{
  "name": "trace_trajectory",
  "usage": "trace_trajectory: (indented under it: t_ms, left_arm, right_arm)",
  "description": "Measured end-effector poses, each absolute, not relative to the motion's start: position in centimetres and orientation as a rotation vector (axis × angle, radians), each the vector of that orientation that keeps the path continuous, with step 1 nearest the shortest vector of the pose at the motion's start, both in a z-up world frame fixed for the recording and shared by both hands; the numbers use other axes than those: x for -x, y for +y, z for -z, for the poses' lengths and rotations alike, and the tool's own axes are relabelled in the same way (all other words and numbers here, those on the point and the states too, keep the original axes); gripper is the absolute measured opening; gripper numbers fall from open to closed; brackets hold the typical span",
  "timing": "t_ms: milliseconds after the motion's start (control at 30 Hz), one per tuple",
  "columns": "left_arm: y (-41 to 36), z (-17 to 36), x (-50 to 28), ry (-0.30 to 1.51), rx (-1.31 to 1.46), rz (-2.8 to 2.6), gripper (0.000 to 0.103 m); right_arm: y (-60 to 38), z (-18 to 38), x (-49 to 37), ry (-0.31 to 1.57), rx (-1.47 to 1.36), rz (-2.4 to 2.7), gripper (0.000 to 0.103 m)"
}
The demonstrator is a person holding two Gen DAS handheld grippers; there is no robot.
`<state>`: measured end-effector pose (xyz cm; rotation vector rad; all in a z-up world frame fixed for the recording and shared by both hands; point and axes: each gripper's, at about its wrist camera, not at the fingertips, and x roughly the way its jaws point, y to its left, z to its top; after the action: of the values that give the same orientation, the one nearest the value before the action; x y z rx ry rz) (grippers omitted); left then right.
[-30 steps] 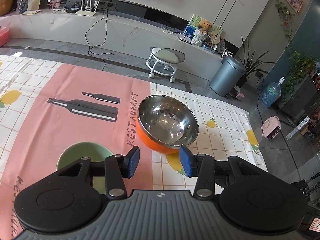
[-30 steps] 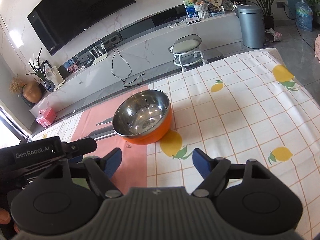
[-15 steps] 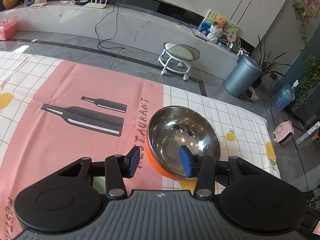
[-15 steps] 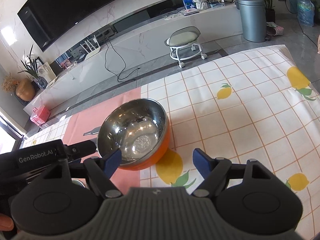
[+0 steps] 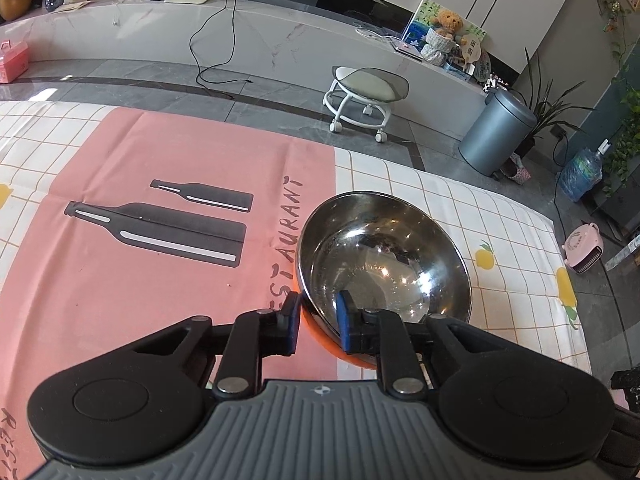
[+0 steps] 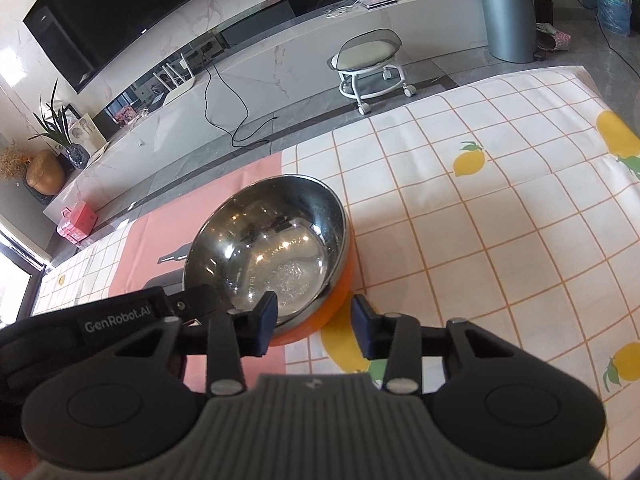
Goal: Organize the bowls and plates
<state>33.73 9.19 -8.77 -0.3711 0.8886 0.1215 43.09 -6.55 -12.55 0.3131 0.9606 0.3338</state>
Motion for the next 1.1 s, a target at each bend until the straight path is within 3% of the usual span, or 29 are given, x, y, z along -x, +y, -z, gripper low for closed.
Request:
trace_trajectory:
  t_ms: [67, 333, 400, 500, 600, 1000, 1100]
  left_arm:
    - [9.1, 8.8, -33.7, 0.882, 0.36, -0.123, 0.018]
    - [8.9, 7.9, -32.8, 0.88, 0.353, -0.121, 0.018]
    - [8.7, 7.3, -32.2, 0.859, 0.346, -0.118, 0.018]
    - [8.4, 6.3, -31.3, 0.841, 0.368, -0.053, 0.016]
    - [7.8, 5.5, -30.6, 0.837, 0.373, -0.031, 0.005]
    - [9.2, 7.2, -30.2, 0.852, 0.37, -0.096, 0.006]
    - [9.4, 7.0, -30.2, 0.825, 0.372, -0.092, 0.014]
  right_arm:
    - [-6.5, 12.6, -43.1, 0.958, -0.321, -0.342, 0.028]
    - [-6.9, 12.1, -42.6, 0.953, -0.332, -0.325, 0.021]
    - [-7.1, 11.7, -42.1, 0.947, -0.331, -0.32, 0.016]
    - [-7.4, 10.7, -41.2, 0.921, -0.348, -0.346, 0.0]
    - [-6.9, 9.5, -40.0, 0.904, -0.355, -0.397, 0.0]
    - [-8.2, 10.5, -38.7, 0.919, -0.32, -0.33, 0.002]
    - [-8.6, 10.0, -38.9, 0.89, -0.323, -0.32, 0.006]
